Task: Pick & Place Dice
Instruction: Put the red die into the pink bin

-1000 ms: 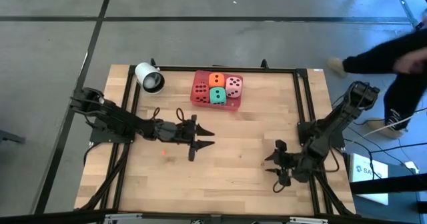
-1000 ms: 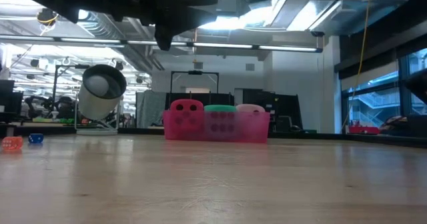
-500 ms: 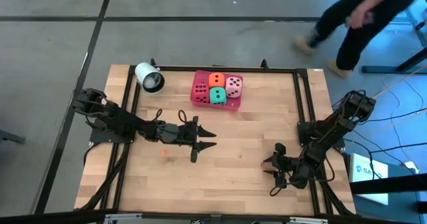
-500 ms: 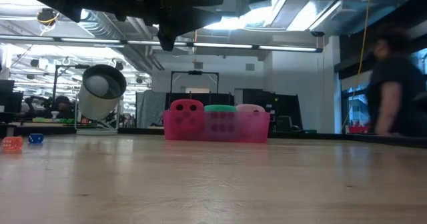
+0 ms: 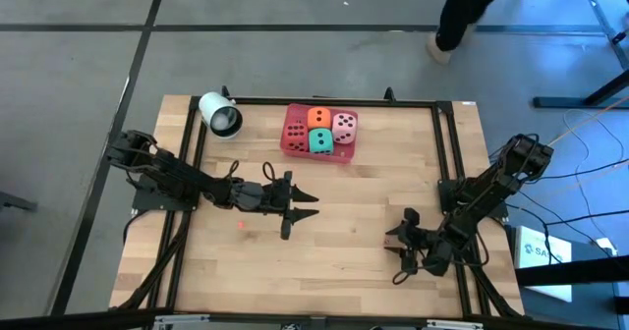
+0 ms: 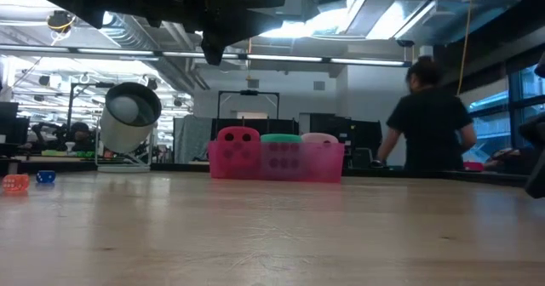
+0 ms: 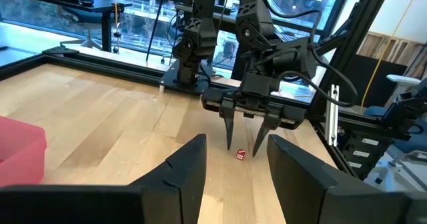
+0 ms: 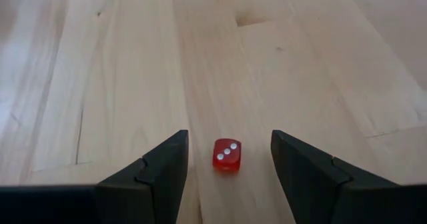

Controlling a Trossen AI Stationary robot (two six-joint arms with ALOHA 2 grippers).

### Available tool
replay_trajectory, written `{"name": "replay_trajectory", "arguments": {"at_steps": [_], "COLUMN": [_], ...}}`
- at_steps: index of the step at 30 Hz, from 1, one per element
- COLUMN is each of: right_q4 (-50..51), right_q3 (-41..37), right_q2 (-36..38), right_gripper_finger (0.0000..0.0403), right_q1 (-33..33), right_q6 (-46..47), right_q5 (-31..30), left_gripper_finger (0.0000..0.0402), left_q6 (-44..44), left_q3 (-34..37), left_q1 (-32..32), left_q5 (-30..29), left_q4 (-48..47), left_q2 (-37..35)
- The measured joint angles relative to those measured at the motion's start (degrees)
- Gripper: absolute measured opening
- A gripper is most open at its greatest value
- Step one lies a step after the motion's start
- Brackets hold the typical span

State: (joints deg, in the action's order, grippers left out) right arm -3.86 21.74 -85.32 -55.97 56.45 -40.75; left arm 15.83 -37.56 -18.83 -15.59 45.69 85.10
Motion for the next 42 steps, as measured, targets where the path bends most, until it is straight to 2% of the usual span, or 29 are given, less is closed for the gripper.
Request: {"name": "replay_trajectory", "arguments": {"at_steps": [5,17,25,42], "right_q4": [0.4,0.8,-1.8,-1.7], "right_q3": [0.0,0.0,0.1,0.1], "right_q2": [0.0,-1.2,-3.9,-3.9], "right_gripper_finger": [0.0213,0.0213,0.0213,0.0213], "right_q1": [0.4,0.4,0.4,0.4], "right_q6": [-0.3,0.1,1.6,1.4], "right_q5": [2.2,2.5,0.3,2.0], "left_gripper_finger": [0.0152,0.0155,0.015,0.0152], "left_q6": [0.0,0.0,0.0,0.1], "left_q3": [0.0,0.0,0.0,0.0], "left_q1": [0.0,0.0,0.0,0.0], "left_q5": [0.0,0.0,0.0,0.0], "left_q4": [0.0,0.0,-0.1,-0.2], "left_q2": [0.0,0.0,0.0,0.0]}}
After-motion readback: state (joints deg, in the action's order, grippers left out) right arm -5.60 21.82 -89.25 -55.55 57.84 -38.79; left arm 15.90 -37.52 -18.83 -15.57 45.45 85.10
